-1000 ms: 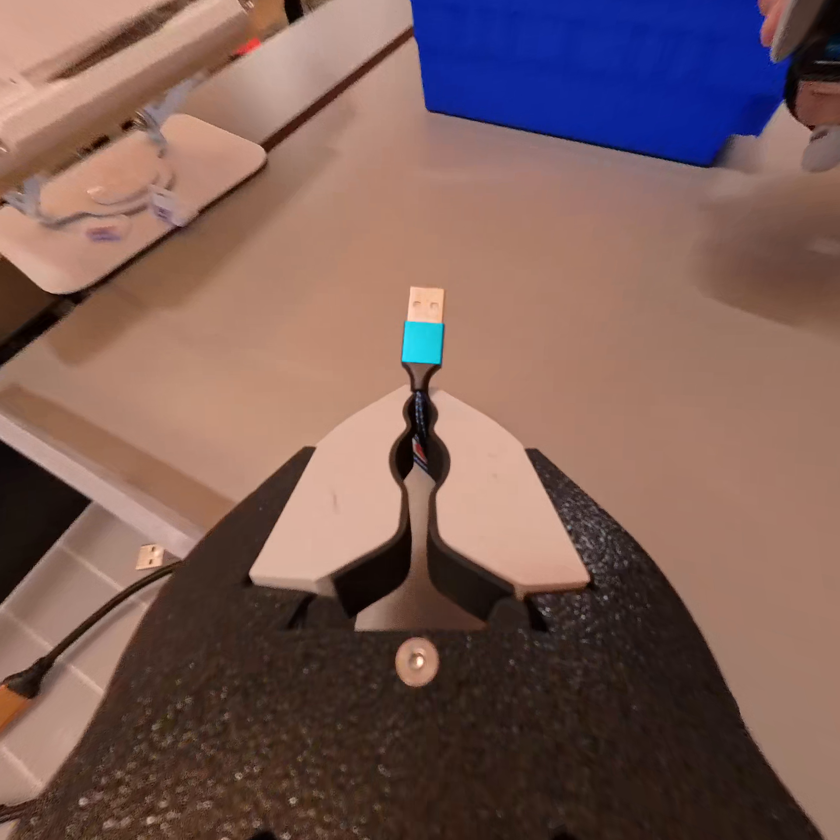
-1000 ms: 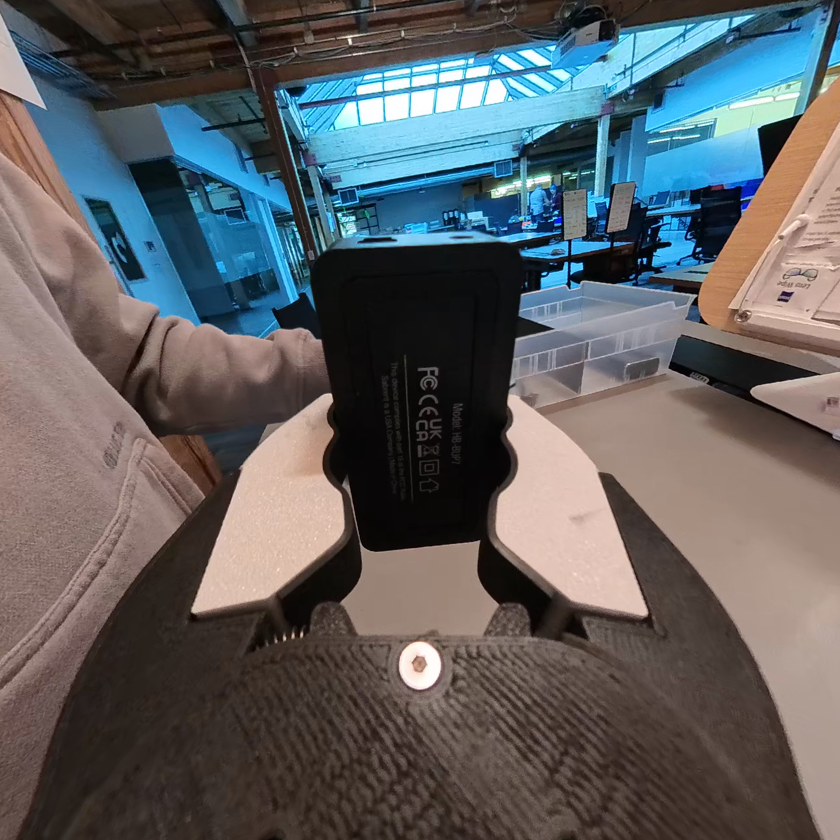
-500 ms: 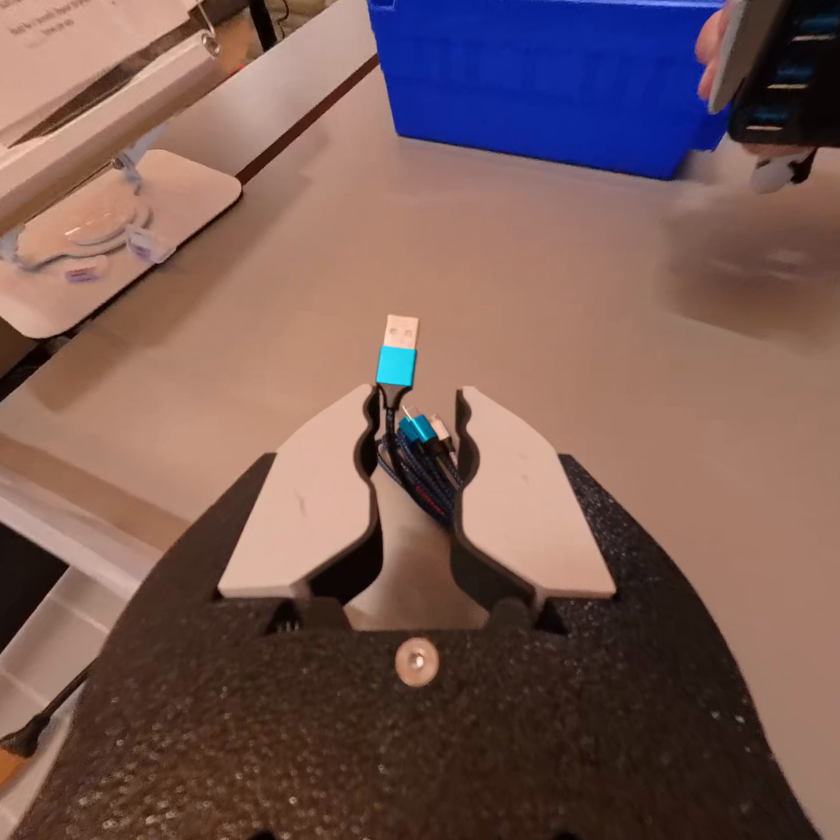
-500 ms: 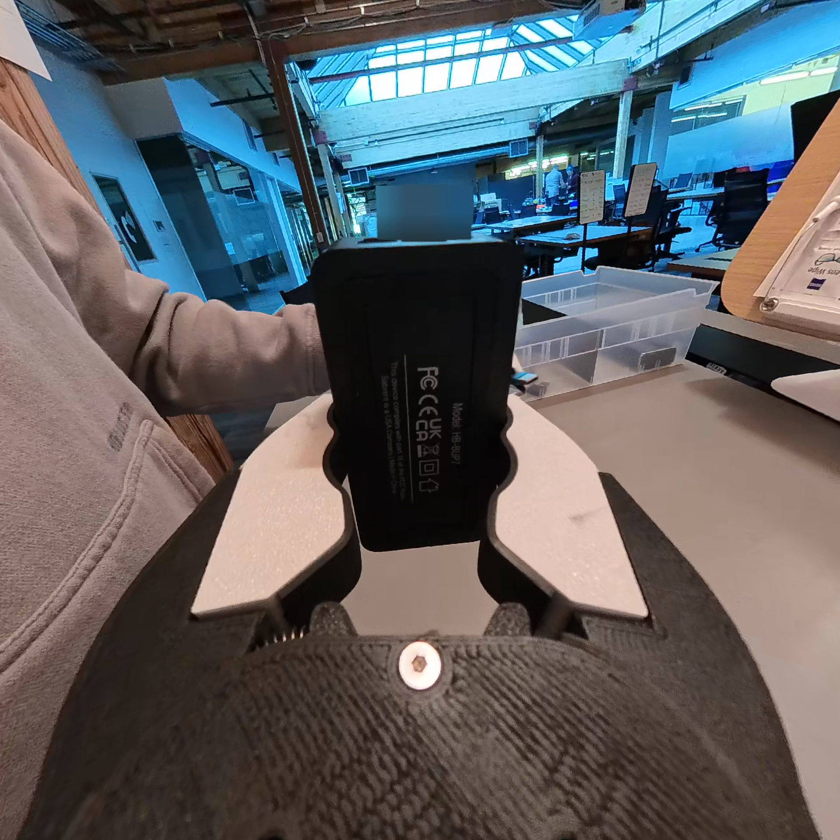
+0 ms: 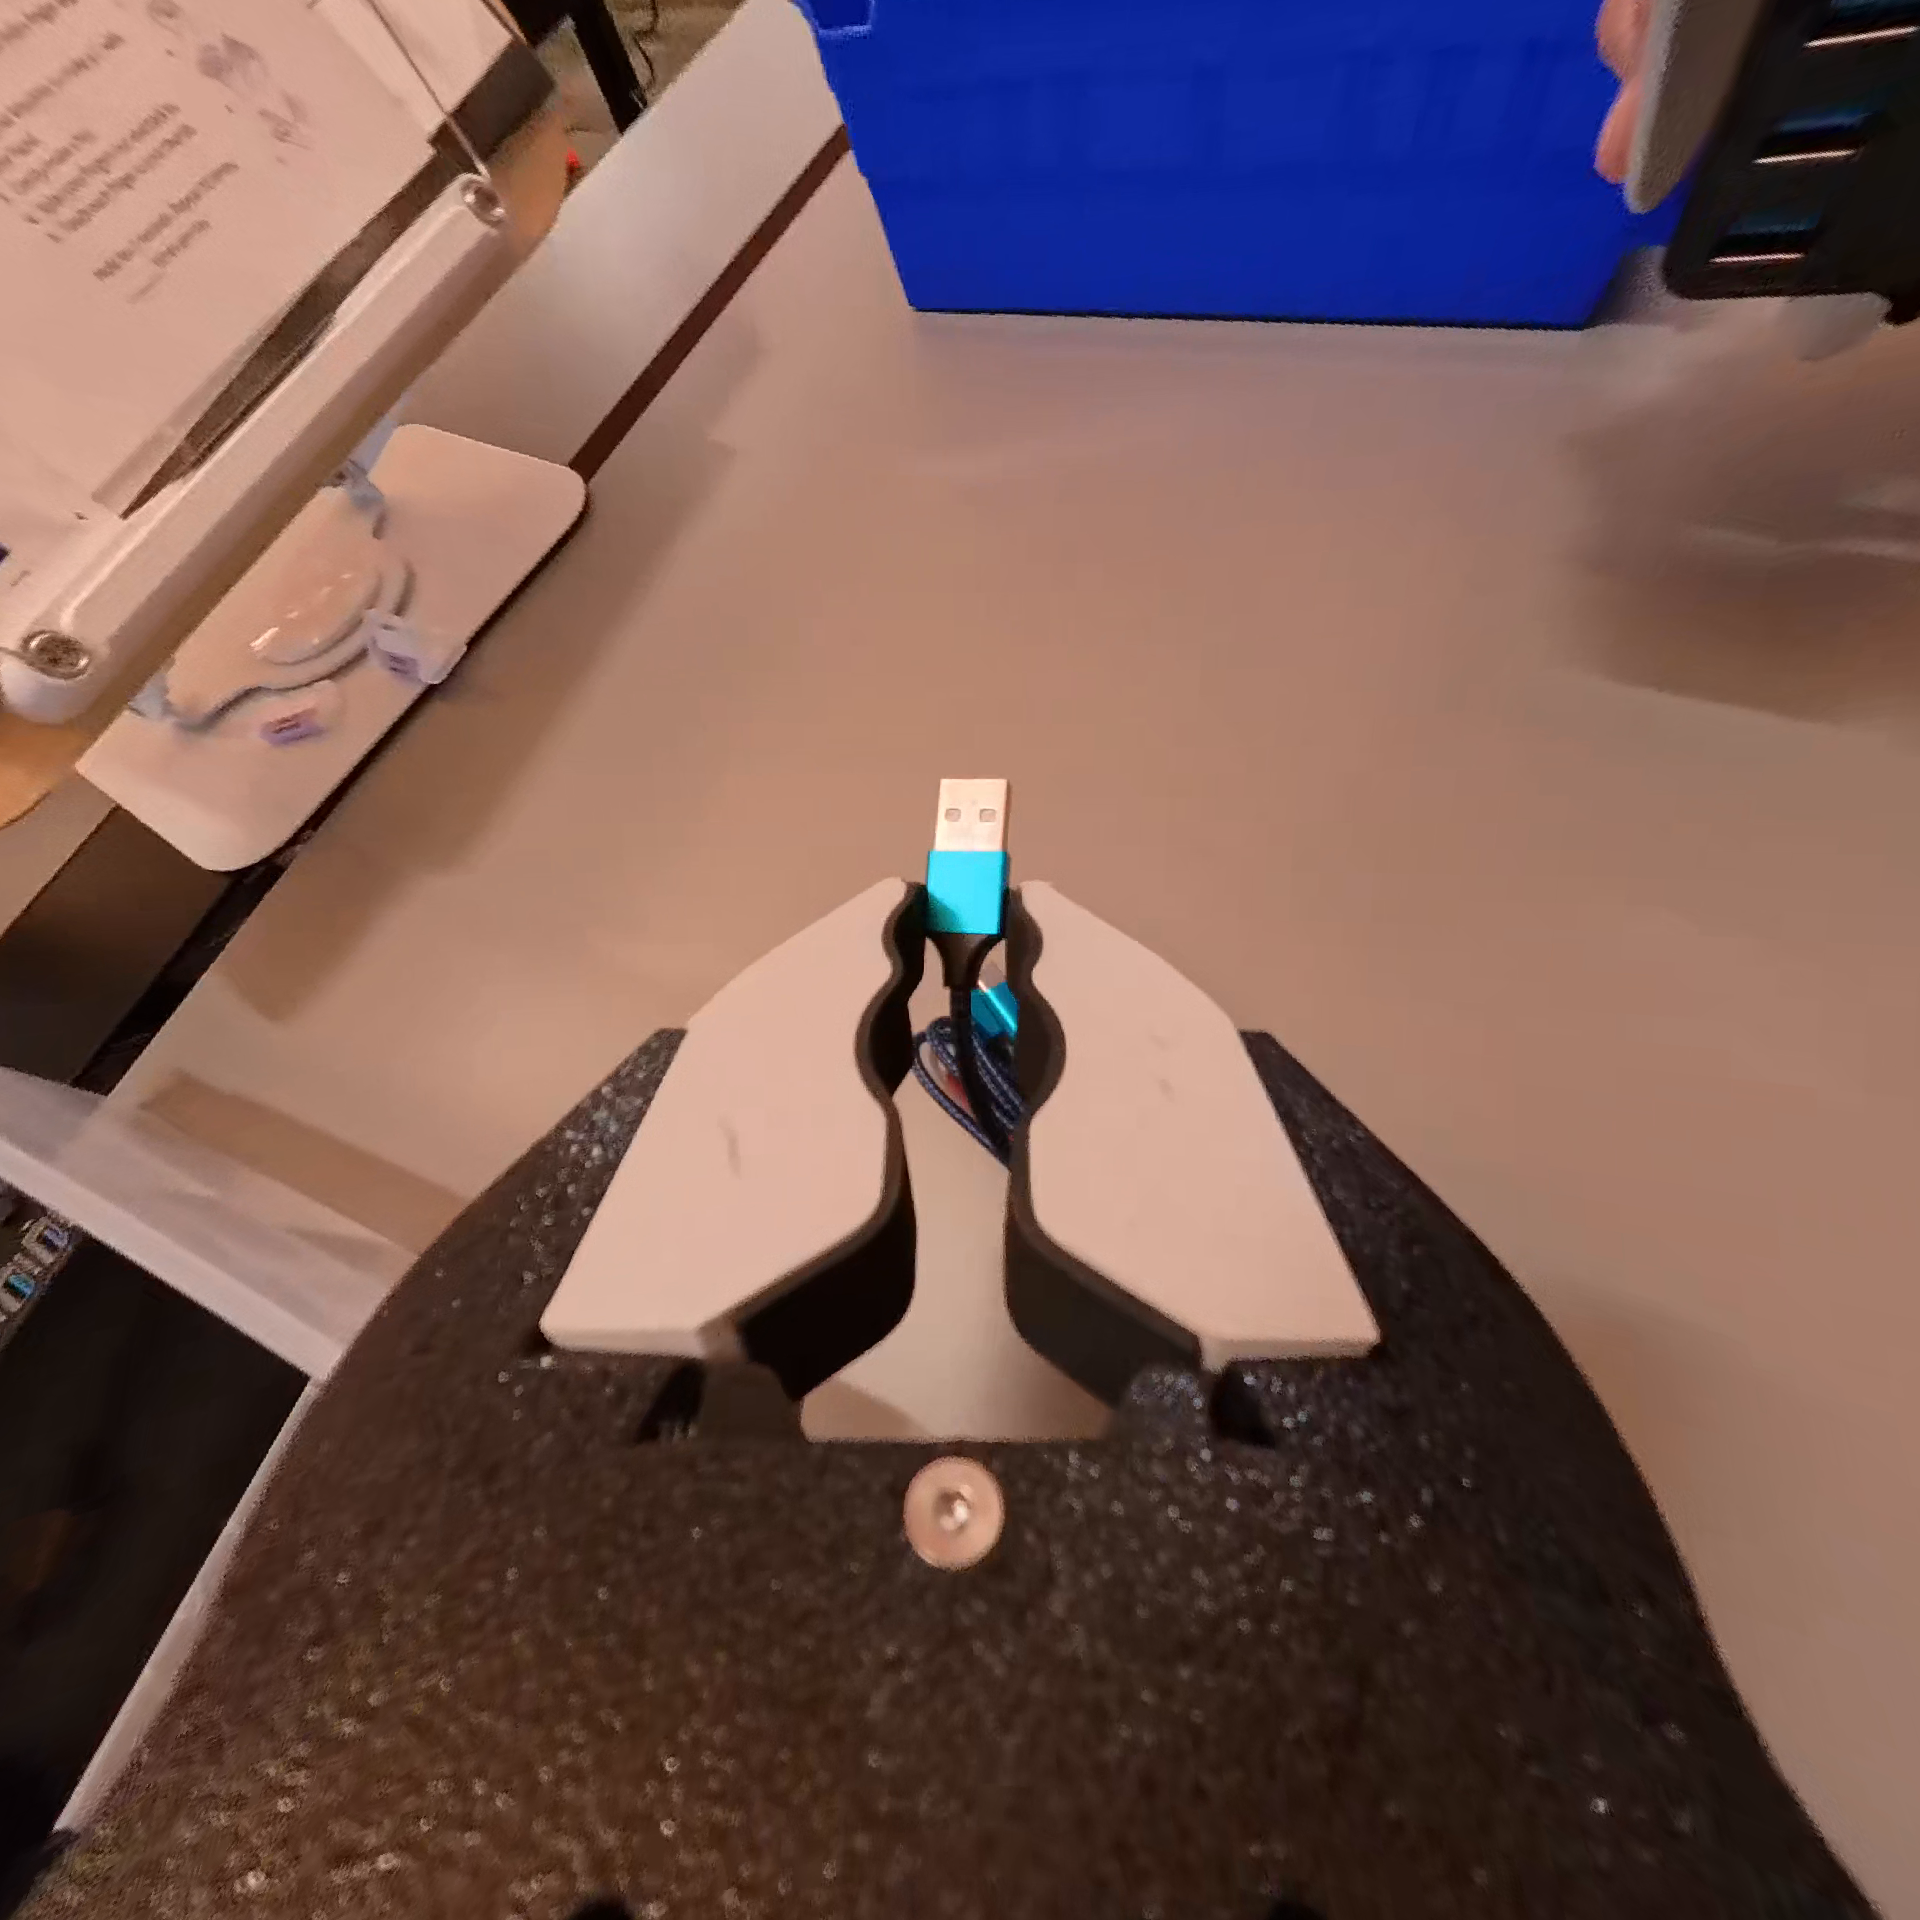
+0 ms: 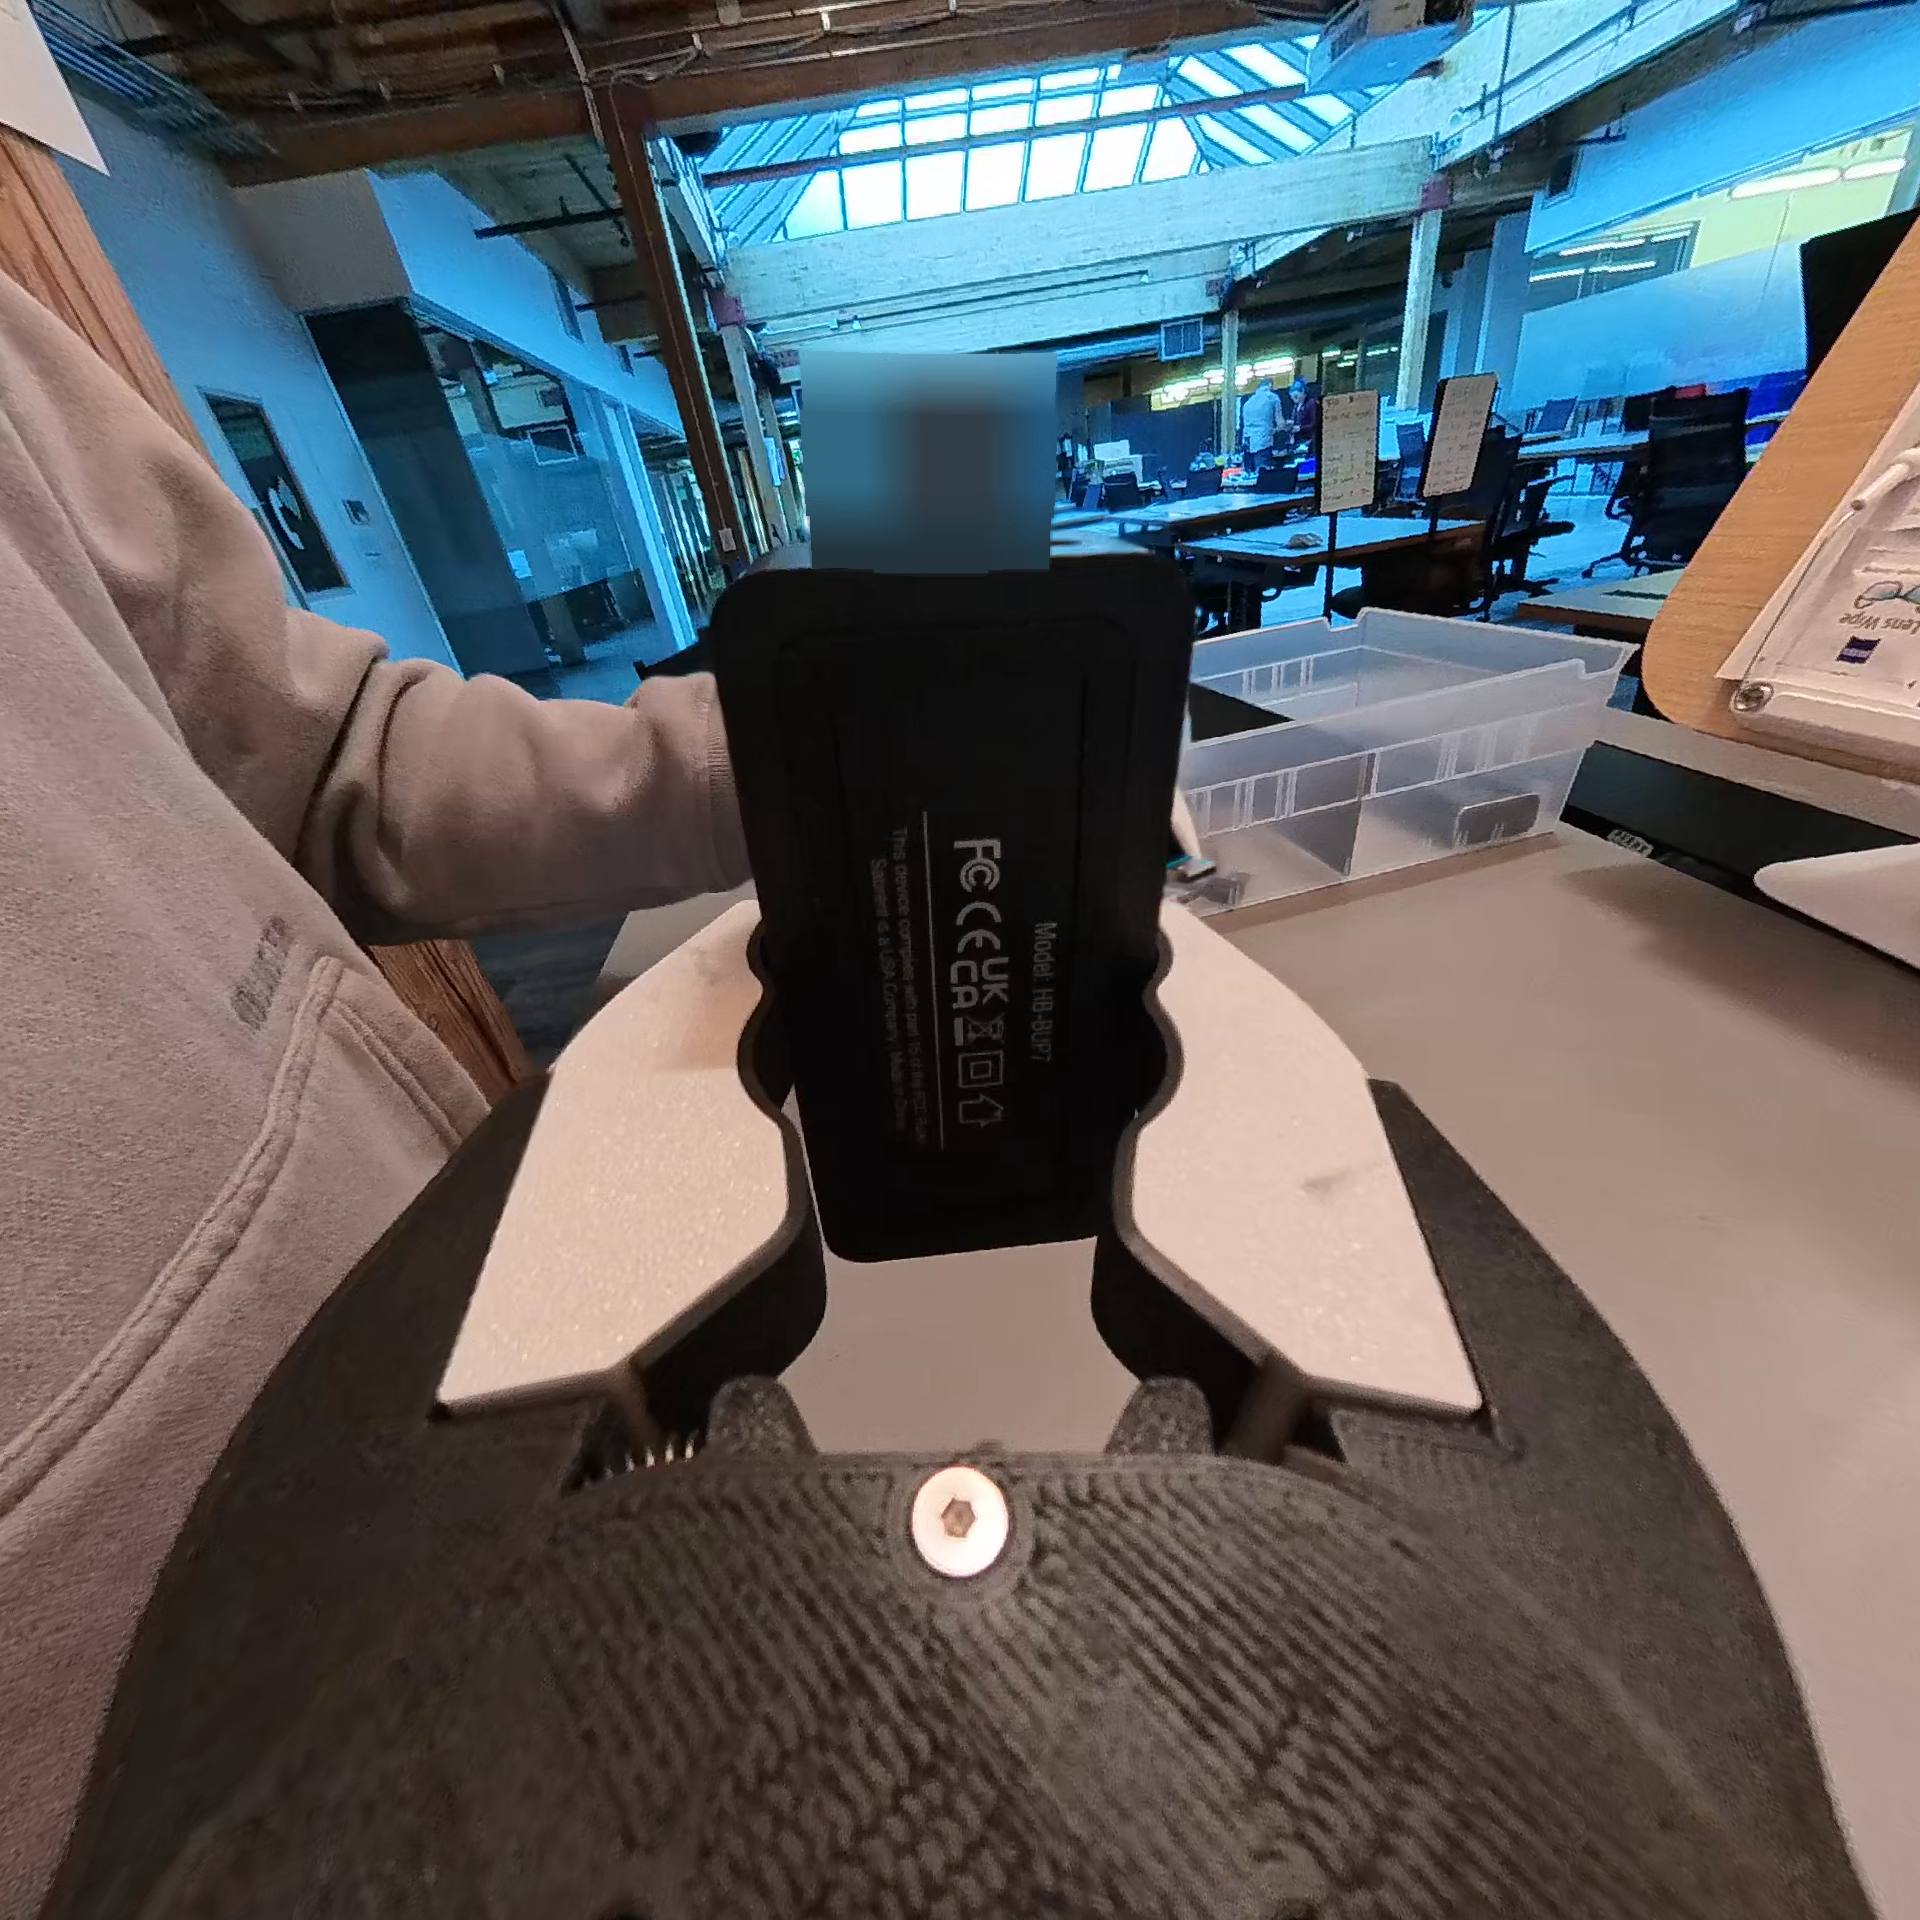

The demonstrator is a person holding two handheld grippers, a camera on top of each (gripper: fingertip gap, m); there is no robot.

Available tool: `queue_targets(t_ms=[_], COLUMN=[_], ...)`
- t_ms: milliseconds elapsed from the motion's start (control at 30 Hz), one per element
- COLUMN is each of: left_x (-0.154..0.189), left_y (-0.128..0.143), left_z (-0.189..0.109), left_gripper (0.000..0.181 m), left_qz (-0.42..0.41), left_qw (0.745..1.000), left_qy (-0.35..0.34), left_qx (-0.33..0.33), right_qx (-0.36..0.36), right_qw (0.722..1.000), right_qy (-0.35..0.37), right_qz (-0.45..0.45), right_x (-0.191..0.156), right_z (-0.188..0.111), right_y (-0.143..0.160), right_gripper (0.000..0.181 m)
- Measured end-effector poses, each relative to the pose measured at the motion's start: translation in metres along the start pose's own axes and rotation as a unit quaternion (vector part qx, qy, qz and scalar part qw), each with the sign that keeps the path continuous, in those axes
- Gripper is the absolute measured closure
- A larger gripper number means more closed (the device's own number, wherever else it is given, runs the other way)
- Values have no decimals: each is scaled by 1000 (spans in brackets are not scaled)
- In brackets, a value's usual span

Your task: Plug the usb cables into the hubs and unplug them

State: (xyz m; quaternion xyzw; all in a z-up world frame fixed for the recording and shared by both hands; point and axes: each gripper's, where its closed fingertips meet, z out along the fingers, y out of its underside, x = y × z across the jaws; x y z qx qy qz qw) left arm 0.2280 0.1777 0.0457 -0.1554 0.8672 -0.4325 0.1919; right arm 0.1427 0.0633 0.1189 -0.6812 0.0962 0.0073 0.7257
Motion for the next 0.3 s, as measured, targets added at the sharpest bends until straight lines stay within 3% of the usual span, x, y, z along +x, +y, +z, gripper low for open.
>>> queue_targets(t_ms=[300], left_x=[56], left_y=[-64], left_z=[-20], left_gripper=[168], left_qz=[32], left_qw=[990], left_qy=[116], left_qx=[-71], right_qx=[2], right_qw=[1000], right_qy=[-29], right_qz=[-8], right_x=[2], right_z=[-2], right_y=[-17], right_gripper=[117])
